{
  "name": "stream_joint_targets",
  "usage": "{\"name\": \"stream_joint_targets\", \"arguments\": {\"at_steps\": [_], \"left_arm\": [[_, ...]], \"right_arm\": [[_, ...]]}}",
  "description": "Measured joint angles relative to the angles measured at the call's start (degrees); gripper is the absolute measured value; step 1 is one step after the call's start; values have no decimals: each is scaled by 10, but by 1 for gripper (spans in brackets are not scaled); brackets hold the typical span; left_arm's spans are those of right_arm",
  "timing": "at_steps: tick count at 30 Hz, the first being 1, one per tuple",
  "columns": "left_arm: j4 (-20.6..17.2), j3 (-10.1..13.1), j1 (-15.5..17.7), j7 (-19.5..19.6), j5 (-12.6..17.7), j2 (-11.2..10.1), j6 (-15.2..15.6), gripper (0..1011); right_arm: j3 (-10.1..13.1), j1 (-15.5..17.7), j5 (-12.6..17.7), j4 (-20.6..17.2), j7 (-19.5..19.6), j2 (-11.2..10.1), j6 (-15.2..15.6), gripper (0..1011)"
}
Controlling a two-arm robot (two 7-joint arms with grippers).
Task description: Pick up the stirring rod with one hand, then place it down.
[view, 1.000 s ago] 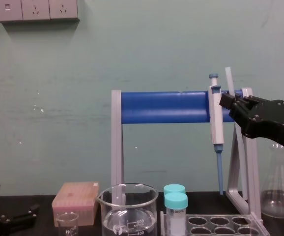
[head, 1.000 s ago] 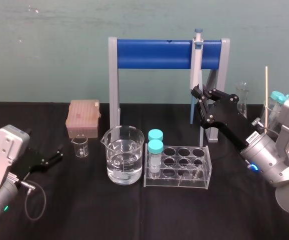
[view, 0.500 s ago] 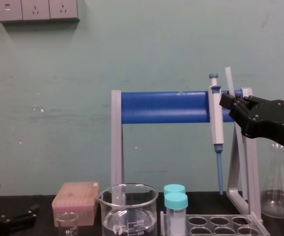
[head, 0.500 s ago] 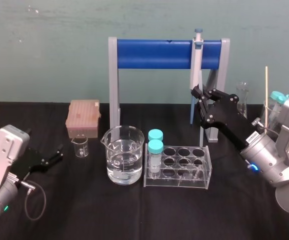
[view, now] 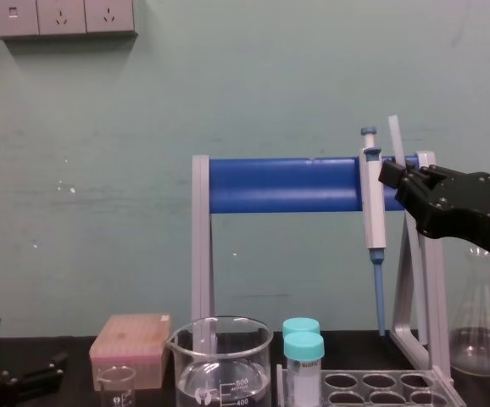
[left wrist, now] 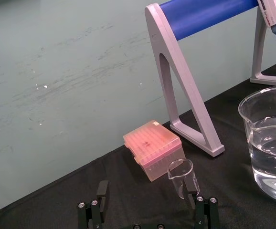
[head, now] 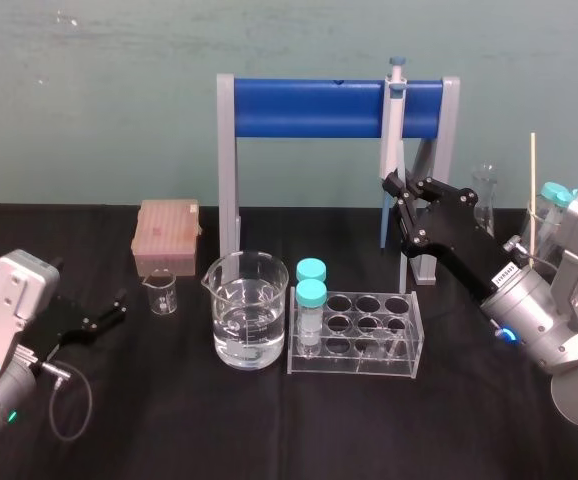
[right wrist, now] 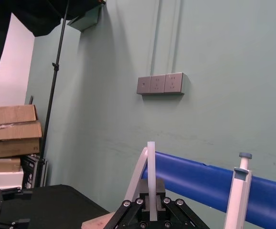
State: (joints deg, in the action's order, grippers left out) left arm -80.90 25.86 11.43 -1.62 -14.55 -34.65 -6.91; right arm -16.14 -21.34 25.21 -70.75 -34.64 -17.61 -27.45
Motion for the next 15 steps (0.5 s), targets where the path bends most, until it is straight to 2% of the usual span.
{"name": "stream_joint_targets", "arguments": {"at_steps": [15], "left_arm": [[0, 0, 0, 0, 0, 0, 0, 1000]], "right_arm": [[0, 0, 0, 0, 0, 0, 0, 71]]}}
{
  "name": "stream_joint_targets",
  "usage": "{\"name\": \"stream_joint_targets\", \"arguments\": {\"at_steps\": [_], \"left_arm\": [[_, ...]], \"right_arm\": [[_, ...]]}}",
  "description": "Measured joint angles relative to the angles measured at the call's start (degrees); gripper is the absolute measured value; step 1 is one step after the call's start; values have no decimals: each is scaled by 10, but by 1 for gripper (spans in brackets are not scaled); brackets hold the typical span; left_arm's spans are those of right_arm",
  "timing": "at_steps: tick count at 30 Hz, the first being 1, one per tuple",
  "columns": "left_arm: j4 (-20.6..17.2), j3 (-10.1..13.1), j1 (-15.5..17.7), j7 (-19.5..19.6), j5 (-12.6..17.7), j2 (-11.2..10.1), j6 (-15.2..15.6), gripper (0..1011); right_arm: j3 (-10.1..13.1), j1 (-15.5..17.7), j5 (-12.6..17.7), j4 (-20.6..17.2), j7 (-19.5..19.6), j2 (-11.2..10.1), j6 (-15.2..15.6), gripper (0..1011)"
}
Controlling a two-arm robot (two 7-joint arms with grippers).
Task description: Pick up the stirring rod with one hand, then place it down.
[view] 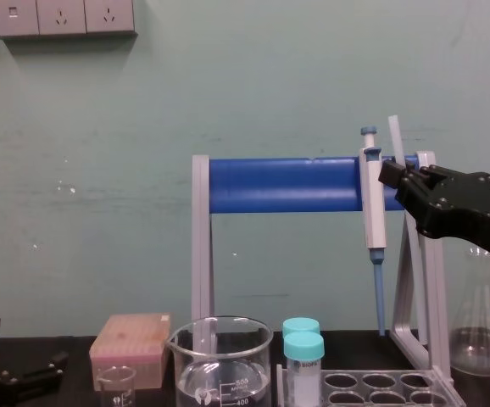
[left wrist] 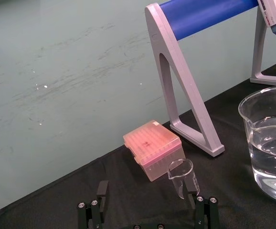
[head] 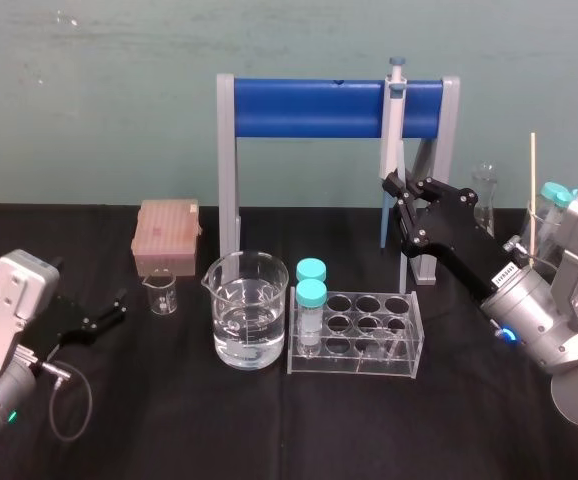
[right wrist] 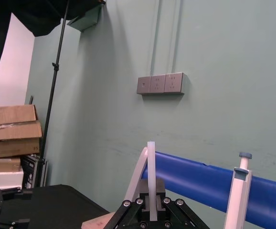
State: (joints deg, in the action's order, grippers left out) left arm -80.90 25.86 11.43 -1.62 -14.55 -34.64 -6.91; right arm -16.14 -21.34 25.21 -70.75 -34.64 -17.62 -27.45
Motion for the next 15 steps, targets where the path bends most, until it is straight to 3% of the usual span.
{"name": "stream_joint_targets", "arguments": {"at_steps": [15], "left_arm": [[0, 0, 0, 0, 0, 0, 0, 1000]], "right_arm": [[0, 0, 0, 0, 0, 0, 0, 71]]}}
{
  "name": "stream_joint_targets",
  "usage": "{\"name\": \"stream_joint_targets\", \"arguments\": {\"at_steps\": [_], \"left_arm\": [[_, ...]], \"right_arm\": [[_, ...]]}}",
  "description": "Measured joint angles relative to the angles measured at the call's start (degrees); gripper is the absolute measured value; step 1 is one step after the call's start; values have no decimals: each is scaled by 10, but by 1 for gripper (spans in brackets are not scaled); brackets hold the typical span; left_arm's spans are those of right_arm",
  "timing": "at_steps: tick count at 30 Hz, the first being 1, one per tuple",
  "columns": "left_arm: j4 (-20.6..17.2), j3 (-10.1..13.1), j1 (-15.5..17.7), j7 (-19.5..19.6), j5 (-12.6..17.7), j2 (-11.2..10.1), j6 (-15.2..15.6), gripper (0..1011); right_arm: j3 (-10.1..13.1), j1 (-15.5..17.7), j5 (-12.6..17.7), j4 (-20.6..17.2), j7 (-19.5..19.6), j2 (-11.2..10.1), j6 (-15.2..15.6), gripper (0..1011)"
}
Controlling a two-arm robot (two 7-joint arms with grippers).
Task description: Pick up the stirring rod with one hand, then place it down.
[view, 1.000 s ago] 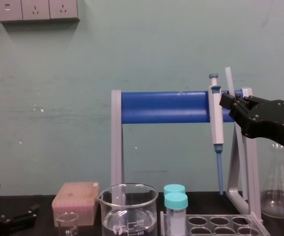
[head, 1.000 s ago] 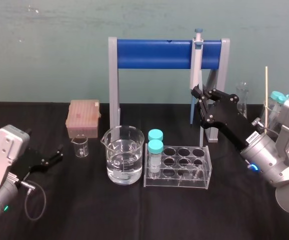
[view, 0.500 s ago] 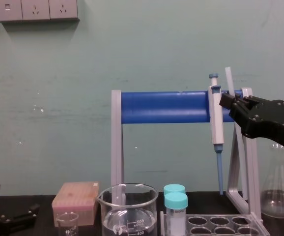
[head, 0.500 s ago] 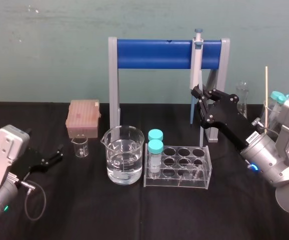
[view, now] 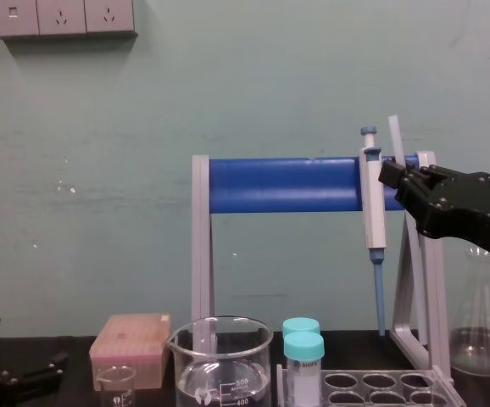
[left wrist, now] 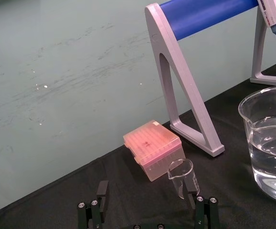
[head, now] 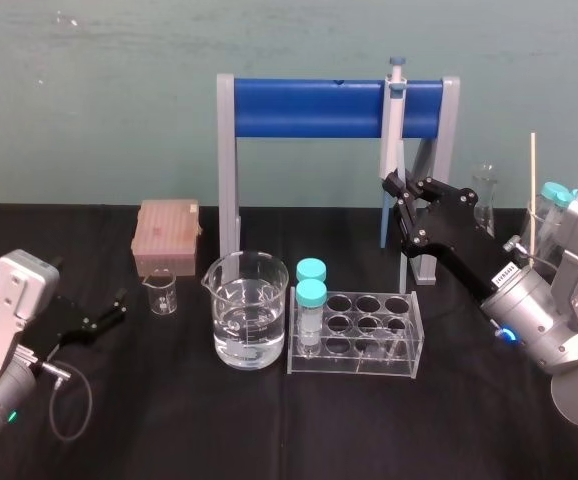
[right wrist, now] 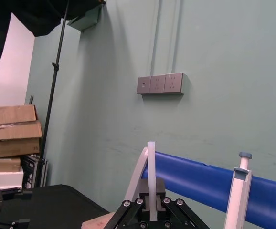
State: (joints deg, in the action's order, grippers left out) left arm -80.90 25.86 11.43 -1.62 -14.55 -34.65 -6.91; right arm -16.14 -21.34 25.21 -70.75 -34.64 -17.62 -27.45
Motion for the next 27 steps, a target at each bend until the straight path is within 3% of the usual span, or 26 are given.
{"name": "stream_joint_targets", "arguments": {"at_steps": [17, 27], "left_arm": [[0, 0, 0, 0, 0, 0, 0, 1000], [0, 0, 0, 0, 0, 0, 0, 1000]], "right_arm": [[0, -1, 0, 2, -9, 0, 0, 71], [2, 8, -2, -1, -10, -11, 18, 71]]}}
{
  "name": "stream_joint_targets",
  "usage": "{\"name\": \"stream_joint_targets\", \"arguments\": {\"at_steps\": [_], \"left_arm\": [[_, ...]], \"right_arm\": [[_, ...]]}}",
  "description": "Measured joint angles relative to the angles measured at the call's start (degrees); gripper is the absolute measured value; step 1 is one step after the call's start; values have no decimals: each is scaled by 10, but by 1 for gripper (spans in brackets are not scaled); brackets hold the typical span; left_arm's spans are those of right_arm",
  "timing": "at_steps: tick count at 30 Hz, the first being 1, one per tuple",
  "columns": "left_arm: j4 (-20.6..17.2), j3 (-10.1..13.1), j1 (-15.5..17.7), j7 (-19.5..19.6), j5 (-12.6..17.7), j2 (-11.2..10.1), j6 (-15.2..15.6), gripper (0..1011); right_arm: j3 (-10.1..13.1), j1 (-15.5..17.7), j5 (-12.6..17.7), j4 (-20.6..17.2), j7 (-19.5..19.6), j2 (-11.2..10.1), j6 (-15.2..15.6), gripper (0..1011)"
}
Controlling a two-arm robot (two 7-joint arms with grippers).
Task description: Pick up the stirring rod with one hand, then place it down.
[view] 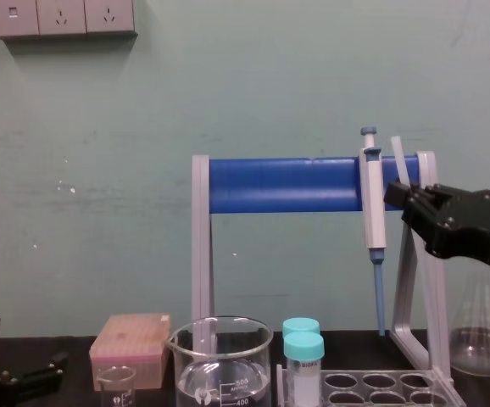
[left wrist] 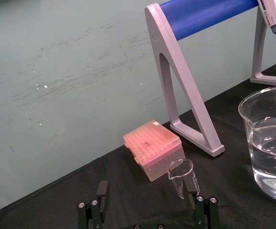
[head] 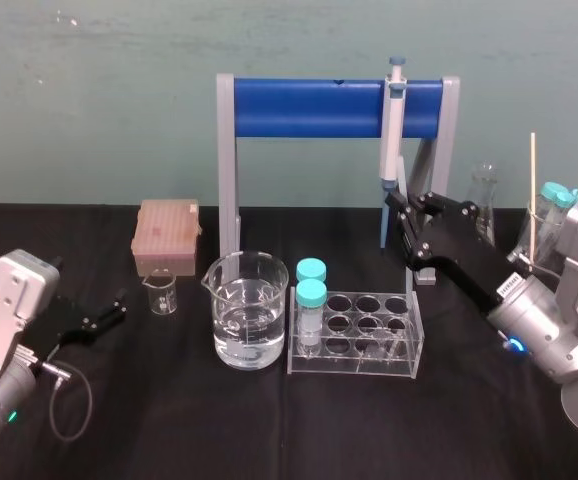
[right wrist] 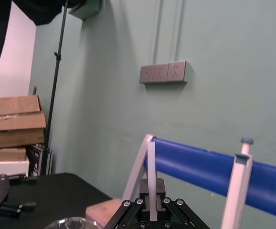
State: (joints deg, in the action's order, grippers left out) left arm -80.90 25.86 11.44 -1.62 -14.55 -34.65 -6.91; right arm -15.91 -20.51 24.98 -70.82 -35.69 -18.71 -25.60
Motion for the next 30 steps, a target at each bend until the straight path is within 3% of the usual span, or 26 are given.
{"name": "stream_joint_targets", "arguments": {"at_steps": [12, 30], "left_arm": [[0, 0, 0, 0, 0, 0, 0, 1000], [0, 0, 0, 0, 0, 0, 0, 1000]], "right_arm": [[-2, -2, -2, 27, -13, 0, -10, 71], [-14, -28, 27, 89, -50, 17, -11, 71]]}}
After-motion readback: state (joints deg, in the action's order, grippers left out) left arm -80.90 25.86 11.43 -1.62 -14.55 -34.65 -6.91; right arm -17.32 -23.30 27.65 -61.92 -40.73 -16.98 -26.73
